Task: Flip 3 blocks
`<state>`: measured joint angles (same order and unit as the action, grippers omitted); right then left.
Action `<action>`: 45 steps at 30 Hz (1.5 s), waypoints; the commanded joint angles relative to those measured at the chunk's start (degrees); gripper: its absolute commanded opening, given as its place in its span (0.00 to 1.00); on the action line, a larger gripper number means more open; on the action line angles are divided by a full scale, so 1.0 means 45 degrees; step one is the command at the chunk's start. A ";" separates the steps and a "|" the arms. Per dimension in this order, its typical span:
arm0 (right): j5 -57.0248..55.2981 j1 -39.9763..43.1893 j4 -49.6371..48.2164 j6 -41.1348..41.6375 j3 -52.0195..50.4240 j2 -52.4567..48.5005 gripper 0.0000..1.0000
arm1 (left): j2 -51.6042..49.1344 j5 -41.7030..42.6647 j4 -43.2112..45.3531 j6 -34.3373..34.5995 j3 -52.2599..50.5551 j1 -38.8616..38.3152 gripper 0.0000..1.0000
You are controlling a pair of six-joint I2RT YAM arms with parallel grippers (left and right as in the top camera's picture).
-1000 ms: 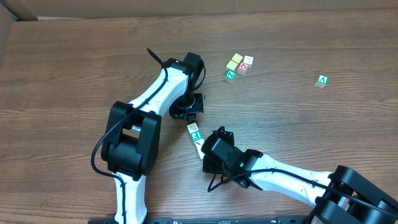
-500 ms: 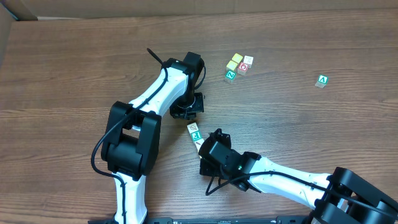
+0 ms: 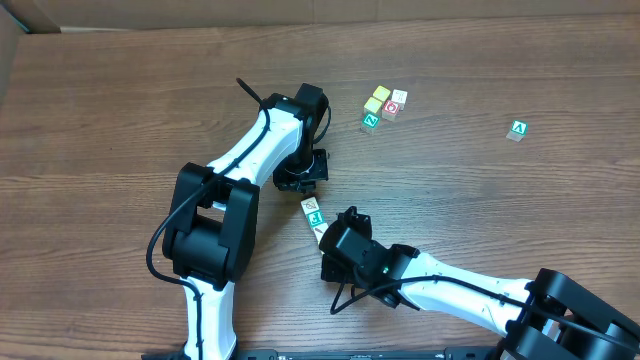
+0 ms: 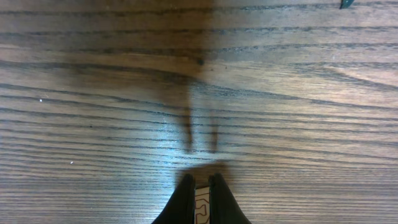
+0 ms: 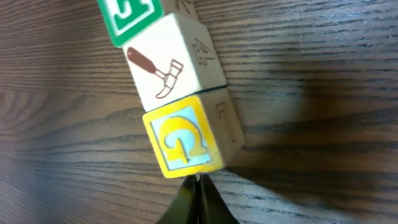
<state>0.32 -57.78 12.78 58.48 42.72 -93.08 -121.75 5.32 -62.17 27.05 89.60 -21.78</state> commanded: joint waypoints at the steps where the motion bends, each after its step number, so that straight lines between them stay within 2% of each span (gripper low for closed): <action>1: -0.0262 -0.0233 -0.0126 0.0073 -0.0097 -0.0112 0.04 | -0.0170 0.0155 0.0010 -0.0209 -0.0078 -0.0097 0.04; 13: -0.0403 -0.0243 -0.0228 0.0355 -0.0097 -0.0461 0.04 | -0.0170 0.0733 0.0219 -0.0631 -0.0078 -0.0097 0.04; 45: -0.1049 -0.0243 -0.0670 0.0690 -0.0097 -0.0491 0.04 | -0.0189 0.0709 0.0117 -0.0976 -0.0078 -0.0097 0.04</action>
<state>-3.40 -58.59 10.22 60.23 42.68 -94.96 -121.75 7.92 -61.67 23.79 89.60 -21.78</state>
